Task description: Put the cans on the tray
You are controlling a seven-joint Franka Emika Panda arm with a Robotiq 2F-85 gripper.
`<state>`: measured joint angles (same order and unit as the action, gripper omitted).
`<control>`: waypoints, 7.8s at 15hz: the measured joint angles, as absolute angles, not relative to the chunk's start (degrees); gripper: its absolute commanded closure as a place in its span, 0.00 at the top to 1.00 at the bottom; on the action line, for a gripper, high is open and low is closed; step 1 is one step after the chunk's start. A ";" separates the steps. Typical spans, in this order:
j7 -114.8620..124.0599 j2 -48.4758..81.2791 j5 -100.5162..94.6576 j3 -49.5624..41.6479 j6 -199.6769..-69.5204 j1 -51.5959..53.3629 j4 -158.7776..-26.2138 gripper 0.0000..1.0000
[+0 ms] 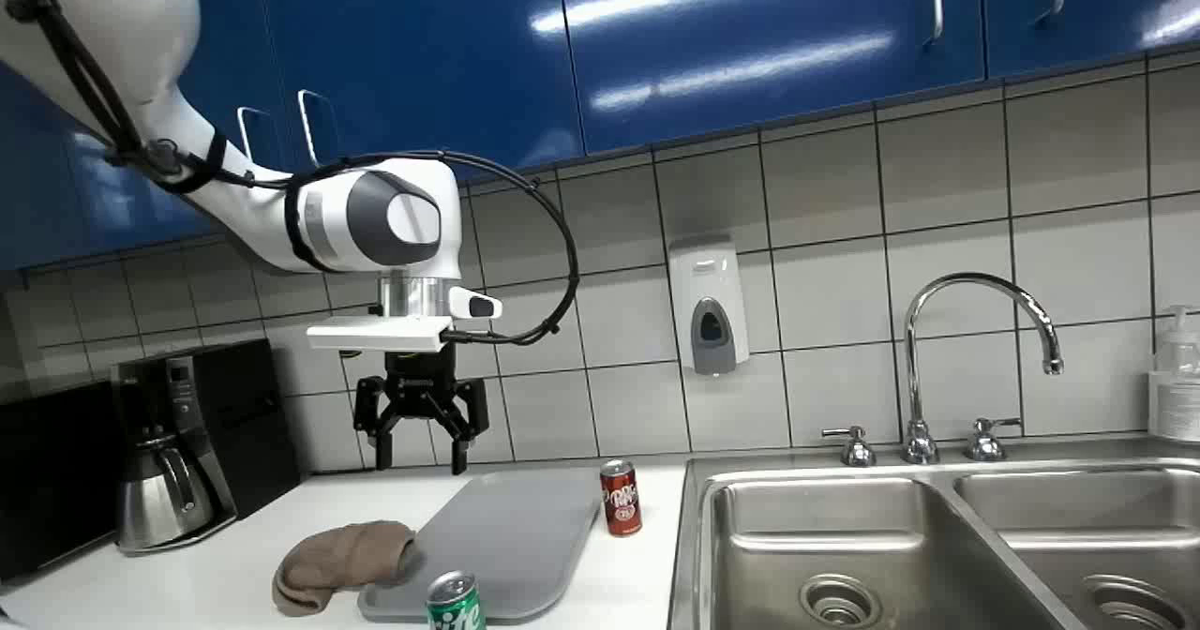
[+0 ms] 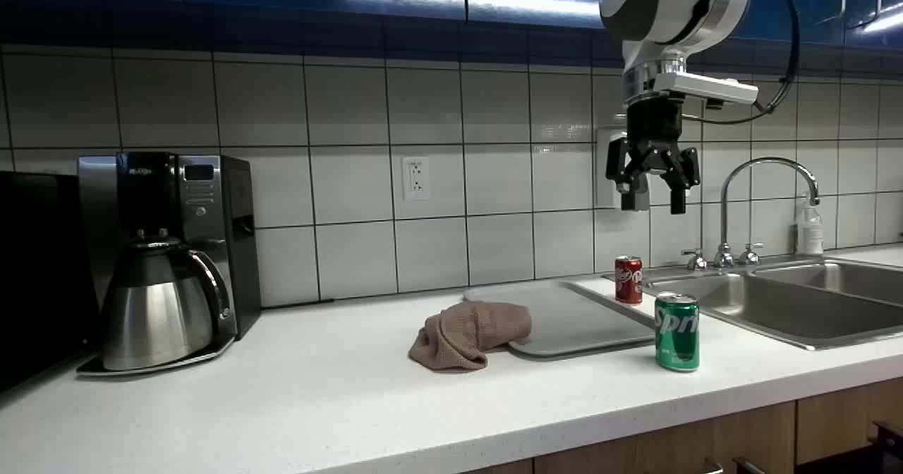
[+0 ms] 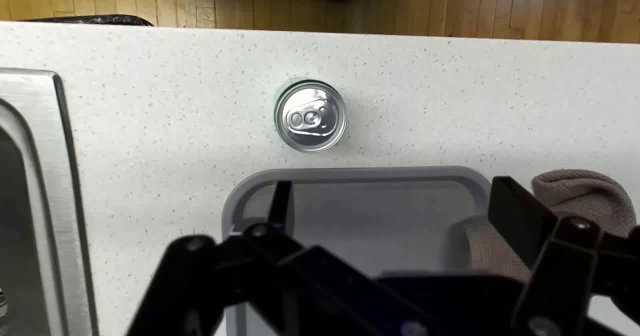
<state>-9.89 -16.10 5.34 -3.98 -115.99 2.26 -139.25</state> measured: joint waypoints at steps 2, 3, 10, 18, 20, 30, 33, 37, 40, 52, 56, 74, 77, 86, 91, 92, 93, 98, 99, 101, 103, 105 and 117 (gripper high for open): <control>-9.89 -16.08 5.34 -3.98 -115.99 2.26 -139.39 1.00; -9.89 -16.04 5.34 -3.98 -115.99 2.26 -139.42 1.00; -9.89 -16.02 5.34 -3.95 -115.99 2.26 -139.42 1.00; -9.42 -15.99 3.85 -3.49 -120.98 2.25 -141.37 1.00; -9.33 -15.99 2.94 -3.38 -123.68 2.25 -142.72 1.00; -8.99 -16.00 -1.54 -3.09 -131.27 2.05 -148.90 1.00; -8.99 -15.98 -2.27 -3.09 -133.25 1.94 -150.83 1.00; -8.99 -15.59 -2.34 -3.09 -136.94 1.75 -153.54 1.00; -8.99 -14.43 -2.34 -3.09 -140.85 1.32 -155.36 1.00; -8.98 -5.27 -2.81 -2.94 -151.68 1.01 -156.44 1.00; -8.98 -3.31 -3.35 -2.50 -152.69 1.02 -156.14 1.00; -8.11 -2.69 -4.94 -2.08 -152.70 1.04 -155.57 0.75; -8.11 -2.69 -4.94 -2.03 -152.61 1.10 -155.58 0.58; -7.02 -2.98 -4.94 -1.70 -151.24 1.16 -155.63 0.38; -5.20 -5.45 -4.94 -1.09 -149.81 1.18 -155.53 0.38; -4.90 -6.30 -4.94 -0.95 -149.56 1.18 -155.53 0.38; -4.61 -7.15 -4.94 -0.79 -149.35 1.18 -155.52 0.38; -3.84 -9.65 -4.94 -0.45 -149.00 1.18 -154.75 0.38; -3.74 -9.63 -4.94 -0.45 -149.00 1.18 -154.28 0.38; -3.57 -9.31 -4.94 -0.46 -149.00 1.16 -153.04 0.38; -3.55 -8.42 -4.94 -0.46 -149.01 1.14 -151.50 0.38; -3.55 -6.87 -4.94 -0.47 -149.02 1.14 -149.63 0.38; -3.55 9.60 -4.94 -0.47 -149.05 1.27 -136.38 0.38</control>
